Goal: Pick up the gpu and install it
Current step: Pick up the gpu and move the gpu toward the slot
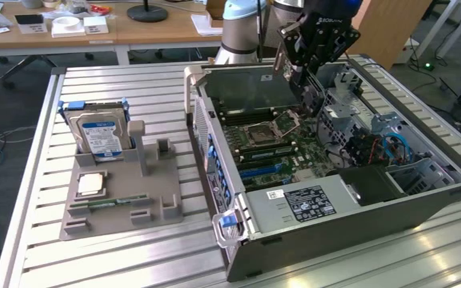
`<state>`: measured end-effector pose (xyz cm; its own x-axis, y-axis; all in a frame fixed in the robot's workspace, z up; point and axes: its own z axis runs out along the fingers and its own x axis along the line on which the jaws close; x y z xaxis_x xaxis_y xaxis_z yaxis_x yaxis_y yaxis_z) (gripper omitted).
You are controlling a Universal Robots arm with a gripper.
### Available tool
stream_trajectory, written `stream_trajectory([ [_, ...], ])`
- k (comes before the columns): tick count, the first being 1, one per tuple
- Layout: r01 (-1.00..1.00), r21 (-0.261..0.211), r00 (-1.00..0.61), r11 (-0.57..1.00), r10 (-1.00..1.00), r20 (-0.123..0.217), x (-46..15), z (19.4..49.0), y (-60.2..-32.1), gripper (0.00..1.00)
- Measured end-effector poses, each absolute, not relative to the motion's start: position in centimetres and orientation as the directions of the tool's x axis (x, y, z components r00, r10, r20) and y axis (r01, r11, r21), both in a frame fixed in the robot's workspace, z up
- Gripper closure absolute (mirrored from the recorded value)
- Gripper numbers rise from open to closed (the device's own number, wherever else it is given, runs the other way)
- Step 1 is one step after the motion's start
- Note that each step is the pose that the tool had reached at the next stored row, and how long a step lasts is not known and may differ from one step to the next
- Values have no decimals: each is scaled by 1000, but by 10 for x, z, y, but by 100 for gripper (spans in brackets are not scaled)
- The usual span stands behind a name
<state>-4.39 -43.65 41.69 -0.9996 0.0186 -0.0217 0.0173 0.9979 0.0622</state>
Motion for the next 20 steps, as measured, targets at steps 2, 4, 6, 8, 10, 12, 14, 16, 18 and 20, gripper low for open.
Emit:
stream_trajectory([
  [2, 17, 62, -1000, 998, 18, -22, -38, 417, -437, 74],
  [4, 16, 62, -1000, 998, 18, -22, -33, 417, -437, 74],
  [6, 16, 62, -1000, 998, 18, -22, -27, 417, -437, 74],
  [8, 15, 62, -1000, 998, 17, -22, -22, 417, -437, 74],
  [10, 15, 62, -1000, 998, 17, -22, -17, 417, -437, 74],
  [12, 15, 62, -1000, 998, 16, -22, -14, 417, -437, 74],
  [14, 14, 62, -1000, 998, 16, -22, -11, 417, -437, 74],
  [16, 14, 62, -1000, 998, 15, -22, -8, 417, -437, 74],
  [18, 14, 62, -1000, 998, 15, -22, -6, 417, -437, 74],
  [20, 13, 62, -1000, 998, 15, -22, -4, 417, -437, 74],
])
